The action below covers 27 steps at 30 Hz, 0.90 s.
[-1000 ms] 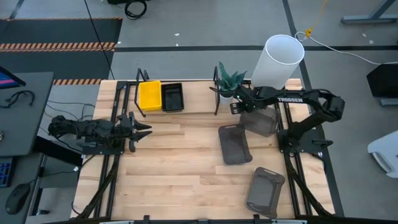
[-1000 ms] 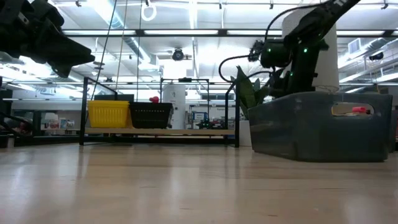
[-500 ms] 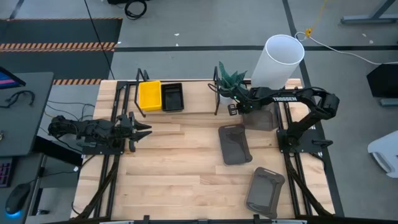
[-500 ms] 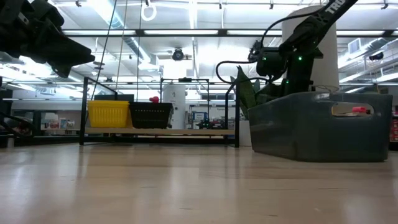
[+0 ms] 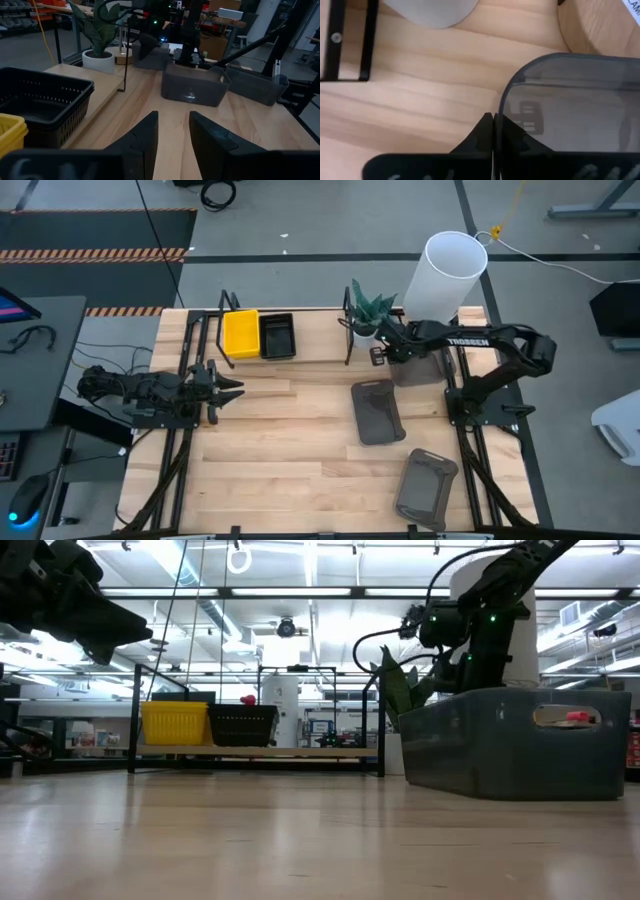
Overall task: Stack baskets on shelf by color
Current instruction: Stack the top right black transparent bin on the middle black transparent bin
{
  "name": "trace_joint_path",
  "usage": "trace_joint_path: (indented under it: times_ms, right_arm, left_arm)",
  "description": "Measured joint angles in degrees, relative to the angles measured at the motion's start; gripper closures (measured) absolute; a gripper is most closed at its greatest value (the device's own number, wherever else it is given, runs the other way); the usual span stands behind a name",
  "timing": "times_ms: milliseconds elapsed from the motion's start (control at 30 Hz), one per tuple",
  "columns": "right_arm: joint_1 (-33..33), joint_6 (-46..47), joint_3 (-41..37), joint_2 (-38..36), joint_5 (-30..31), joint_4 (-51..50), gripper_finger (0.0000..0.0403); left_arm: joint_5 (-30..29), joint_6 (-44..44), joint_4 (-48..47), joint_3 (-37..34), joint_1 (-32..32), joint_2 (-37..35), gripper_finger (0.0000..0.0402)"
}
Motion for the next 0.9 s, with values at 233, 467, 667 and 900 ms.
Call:
trace_joint_path:
  times_ms: [233, 467, 667, 900]
  right_arm:
    - [4.0, 2.93, 0.0, -4.05, 0.33, -2.62, 0.0396]
    - [6.96, 4.06, 0.0, -11.61, 0.24, -4.29, 0.0396]
    - [8.83, 4.52, 0.0, -19.57, 0.14, -7.69, 0.0396]
    - [14.82, 1.3, 0.0, -26.92, 0.13, 0.42, 0.0396]
  left_arm:
    - [0.0, 0.0, 0.0, 0.02, -0.01, 0.0, 0.0285]
    - [0.0, 0.0, 0.0, 0.02, 0.01, 0.0, 0.0285]
    - [0.0, -0.01, 0.02, 0.02, 0.0, 0.0, 0.0285]
    - [0.0, -0.02, 0.0, 0.02, 0.01, 0.0, 0.0285]
